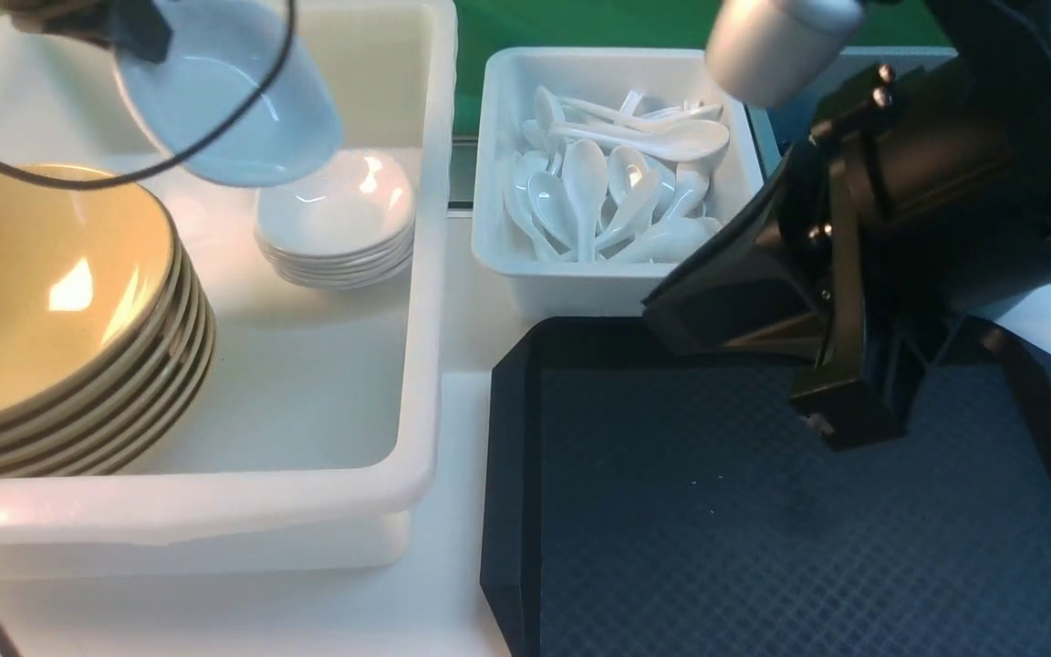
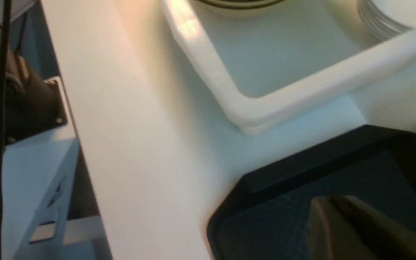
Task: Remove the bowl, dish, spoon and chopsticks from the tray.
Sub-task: Use the left arm to put the plate into the large storage box on the left
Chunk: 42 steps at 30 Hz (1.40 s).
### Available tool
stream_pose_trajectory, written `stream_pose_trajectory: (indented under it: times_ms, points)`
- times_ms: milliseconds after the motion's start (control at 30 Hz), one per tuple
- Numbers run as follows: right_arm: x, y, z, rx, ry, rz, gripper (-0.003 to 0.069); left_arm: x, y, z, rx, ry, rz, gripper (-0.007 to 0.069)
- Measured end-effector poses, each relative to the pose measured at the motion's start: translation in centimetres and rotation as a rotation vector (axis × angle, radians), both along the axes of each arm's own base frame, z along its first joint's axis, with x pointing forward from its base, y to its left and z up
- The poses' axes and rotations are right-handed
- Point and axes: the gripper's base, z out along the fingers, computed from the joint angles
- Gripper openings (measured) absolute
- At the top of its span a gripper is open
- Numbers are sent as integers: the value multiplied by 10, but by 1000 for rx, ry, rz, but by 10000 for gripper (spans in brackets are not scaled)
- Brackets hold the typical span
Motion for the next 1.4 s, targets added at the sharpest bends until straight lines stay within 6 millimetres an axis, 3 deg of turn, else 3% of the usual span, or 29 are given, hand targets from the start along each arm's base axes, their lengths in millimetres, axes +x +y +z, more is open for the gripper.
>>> stream_pose_trajectory:
  times_ms: [67,100,300,500,600,667,867,1000,1133,1267,1333,1400]
  points:
    - [2,-2,-1,-17,-5,-22,45,19,2,-18,-19,-17,-16,2]
    - [2,-2,-1,-21,-7,-26,45,19,2,-18,-24,-17,-16,2]
    - [3,-5,-3,-49,4,-58,45,62,-17,-84,31,-16,-208,2]
    - [5,-7,-6,-88,-1,-62,45,77,-15,-101,69,-72,-201,7]
    - [8,-5,-9,-102,9,-61,45,80,-18,-102,76,-97,-201,54]
    - [9,-3,-12,-113,15,-61,45,82,-21,-104,86,-105,-217,105]
    - [12,-2,-18,-148,47,-54,45,82,-36,-110,181,-98,-290,417]
    - [10,-3,-19,-163,63,-49,45,81,-37,-99,256,-100,-276,575]
    - [10,-2,-20,-164,63,-49,45,74,-35,-60,259,-151,-225,631]
    - [10,-2,-20,-165,64,-50,45,65,-38,-36,235,-158,-211,590]
    - [11,-3,-20,-171,59,-54,45,57,-41,-23,216,-140,-191,520]
    - [12,-4,-20,-182,54,-73,45,42,-46,-3,222,-127,-178,395]
